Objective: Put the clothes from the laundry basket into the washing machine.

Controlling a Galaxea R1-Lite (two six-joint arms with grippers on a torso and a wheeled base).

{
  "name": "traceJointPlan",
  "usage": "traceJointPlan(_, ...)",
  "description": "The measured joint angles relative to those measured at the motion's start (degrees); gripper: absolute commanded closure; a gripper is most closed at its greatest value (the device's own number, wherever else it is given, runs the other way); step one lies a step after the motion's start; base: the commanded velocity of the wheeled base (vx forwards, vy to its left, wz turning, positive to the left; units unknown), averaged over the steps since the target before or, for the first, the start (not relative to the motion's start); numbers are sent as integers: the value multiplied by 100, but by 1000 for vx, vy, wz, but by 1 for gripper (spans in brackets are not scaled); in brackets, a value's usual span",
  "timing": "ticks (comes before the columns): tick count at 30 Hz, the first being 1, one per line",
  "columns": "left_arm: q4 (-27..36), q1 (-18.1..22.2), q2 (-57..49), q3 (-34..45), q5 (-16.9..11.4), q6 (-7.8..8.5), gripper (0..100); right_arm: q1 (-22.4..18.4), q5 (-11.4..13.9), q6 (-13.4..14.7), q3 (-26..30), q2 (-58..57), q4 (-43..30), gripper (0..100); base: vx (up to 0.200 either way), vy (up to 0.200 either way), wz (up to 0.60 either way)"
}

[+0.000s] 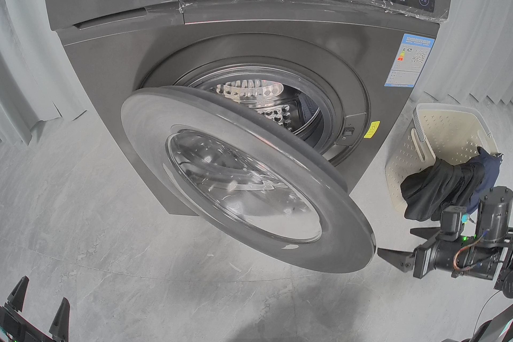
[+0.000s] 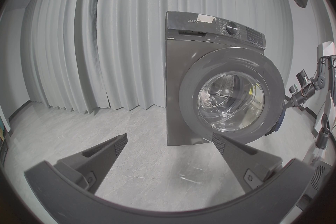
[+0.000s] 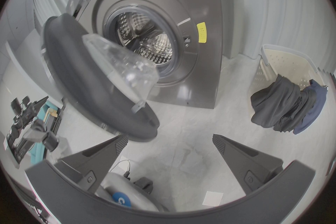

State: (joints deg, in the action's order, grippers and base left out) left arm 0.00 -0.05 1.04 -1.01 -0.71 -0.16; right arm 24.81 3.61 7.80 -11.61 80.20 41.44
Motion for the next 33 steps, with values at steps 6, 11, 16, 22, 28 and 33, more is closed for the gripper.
traceJointPlan(6,0,0,0,0,0,0,0,-135,-20,11,-658,467,27,0,0,0,0)
traceJointPlan(11,0,0,0,0,0,0,0,101,-2,29,-834,719,33,0,0,0,0)
traceJointPlan(16,0,0,0,0,0,0,0,466,18,35,-639,747,30,0,0,0,0)
traceJointPlan(22,0,2,0,0,0,0,0,936,35,38,-385,478,0,0,0,0,0)
traceJointPlan(28,0,0,0,0,0,2,0,956,-49,84,-558,428,28,0,-67,0,0)
traceJointPlan(33,0,0,0,0,2,2,0,855,-200,201,-923,703,46,0,-160,0,0)
